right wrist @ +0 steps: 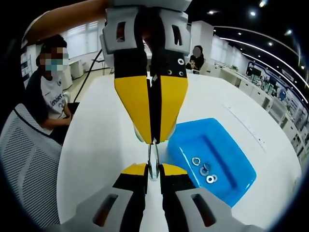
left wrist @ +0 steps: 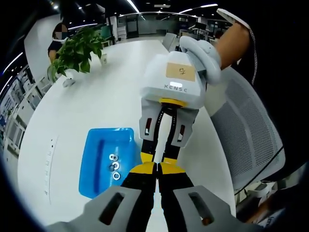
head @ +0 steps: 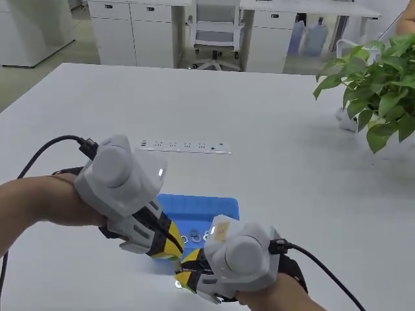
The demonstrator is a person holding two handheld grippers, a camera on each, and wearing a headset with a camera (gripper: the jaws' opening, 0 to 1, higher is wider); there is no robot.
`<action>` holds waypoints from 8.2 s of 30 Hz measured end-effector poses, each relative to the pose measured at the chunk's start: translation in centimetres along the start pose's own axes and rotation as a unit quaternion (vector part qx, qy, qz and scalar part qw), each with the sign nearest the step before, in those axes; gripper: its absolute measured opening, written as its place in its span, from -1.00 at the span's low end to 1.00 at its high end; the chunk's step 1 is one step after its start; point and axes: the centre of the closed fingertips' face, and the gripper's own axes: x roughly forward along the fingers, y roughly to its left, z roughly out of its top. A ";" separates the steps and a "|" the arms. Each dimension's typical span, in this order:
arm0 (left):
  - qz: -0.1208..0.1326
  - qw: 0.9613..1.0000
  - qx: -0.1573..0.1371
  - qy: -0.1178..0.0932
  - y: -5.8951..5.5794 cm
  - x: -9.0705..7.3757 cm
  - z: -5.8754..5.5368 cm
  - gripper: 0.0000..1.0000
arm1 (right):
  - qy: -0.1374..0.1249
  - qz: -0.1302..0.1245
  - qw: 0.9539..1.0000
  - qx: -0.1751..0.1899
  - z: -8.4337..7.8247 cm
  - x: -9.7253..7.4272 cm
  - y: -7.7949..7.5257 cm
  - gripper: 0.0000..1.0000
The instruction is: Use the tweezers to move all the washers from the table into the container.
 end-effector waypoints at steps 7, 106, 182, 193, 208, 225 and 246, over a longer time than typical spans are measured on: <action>-0.005 1.000 -0.005 0.003 -0.1 0.3 -0.6 -0.90 | 0.003 0.006 1.000 -0.001 -0.3 0.4 0.4 -0.77; 0.007 0.998 0.049 -0.026 3.3 -2.6 6.3 -0.90 | -0.030 -0.044 0.999 0.009 3.6 -5.3 -4.8 -0.80; 0.004 0.999 0.030 -0.021 7.0 0.8 4.2 -0.91 | 0.000 -0.031 0.999 0.038 0.2 -2.5 -8.1 -0.77; 0.015 0.999 0.048 -0.014 6.1 -0.9 5.6 -0.91 | -0.020 -0.035 0.999 0.028 1.6 -3.4 -7.2 -0.75; 0.025 0.998 0.056 -0.021 4.3 -2.7 7.1 -0.91 | -0.056 -0.036 0.998 0.009 3.6 -4.1 -6.0 -0.75; 0.032 0.997 0.061 -0.036 2.7 -3.5 7.9 -0.91 | -0.079 -0.034 0.996 0.037 4.1 -5.6 -4.1 -0.83; 0.009 0.996 0.079 -0.034 -0.2 -2.6 7.0 -0.88 | -0.045 -0.022 0.999 0.021 2.4 -6.1 -1.1 -0.89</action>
